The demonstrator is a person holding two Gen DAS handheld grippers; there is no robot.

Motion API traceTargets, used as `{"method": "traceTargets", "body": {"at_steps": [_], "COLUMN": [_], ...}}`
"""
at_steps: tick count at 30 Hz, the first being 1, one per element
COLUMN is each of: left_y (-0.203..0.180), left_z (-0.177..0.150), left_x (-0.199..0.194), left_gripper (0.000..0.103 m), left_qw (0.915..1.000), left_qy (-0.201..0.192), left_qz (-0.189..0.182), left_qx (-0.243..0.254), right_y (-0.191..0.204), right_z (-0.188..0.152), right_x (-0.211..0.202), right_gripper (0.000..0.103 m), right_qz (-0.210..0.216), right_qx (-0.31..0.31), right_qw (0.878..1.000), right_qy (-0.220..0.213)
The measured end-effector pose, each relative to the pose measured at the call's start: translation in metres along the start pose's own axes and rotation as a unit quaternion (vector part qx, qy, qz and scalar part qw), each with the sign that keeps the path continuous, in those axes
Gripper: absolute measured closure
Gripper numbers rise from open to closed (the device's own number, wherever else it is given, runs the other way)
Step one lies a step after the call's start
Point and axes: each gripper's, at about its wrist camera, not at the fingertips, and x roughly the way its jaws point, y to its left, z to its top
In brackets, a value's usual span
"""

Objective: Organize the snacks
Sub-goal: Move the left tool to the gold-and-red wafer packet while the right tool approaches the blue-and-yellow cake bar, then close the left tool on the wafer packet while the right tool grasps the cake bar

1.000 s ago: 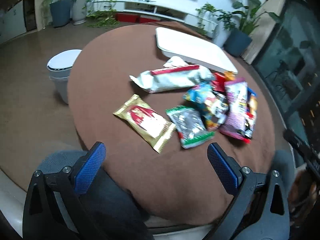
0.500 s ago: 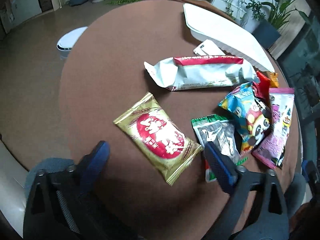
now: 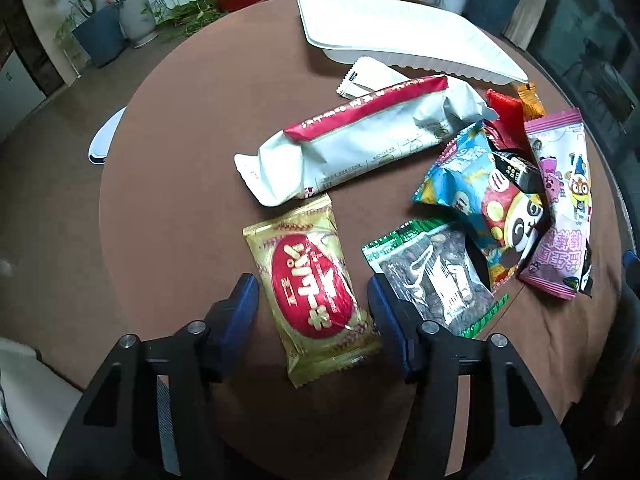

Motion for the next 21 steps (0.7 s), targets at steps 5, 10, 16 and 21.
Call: {"method": "traceTargets", "body": {"at_steps": [5, 10, 16, 21], "left_y": [0.010, 0.015, 0.006, 0.012], "left_z": [0.017, 0.019, 0.010, 0.002], "left_x": [0.015, 0.014, 0.004, 0.000], "left_gripper": [0.015, 0.040, 0.065, 0.065], "left_qw": [0.9997, 0.9999, 0.9982, 0.9965], "left_qy": [0.016, -0.004, -0.028, -0.049], "left_qz": [0.016, -0.012, -0.053, -0.068], "left_qx": [-0.013, -0.001, 0.007, -0.004], "right_y": [-0.001, -0.002, -0.005, -0.002], "right_z": [0.001, 0.002, 0.006, 0.011], "right_x": [0.000, 0.001, -0.002, -0.004], "right_gripper": [0.005, 0.008, 0.011, 0.011], "right_qz": [-0.002, -0.009, 0.000, 0.016], "right_qx": [-0.003, -0.005, 0.003, 0.005], "right_qw": [1.000, 1.000, 1.000, 1.000], "right_qy": [-0.002, 0.004, 0.017, 0.020]}}
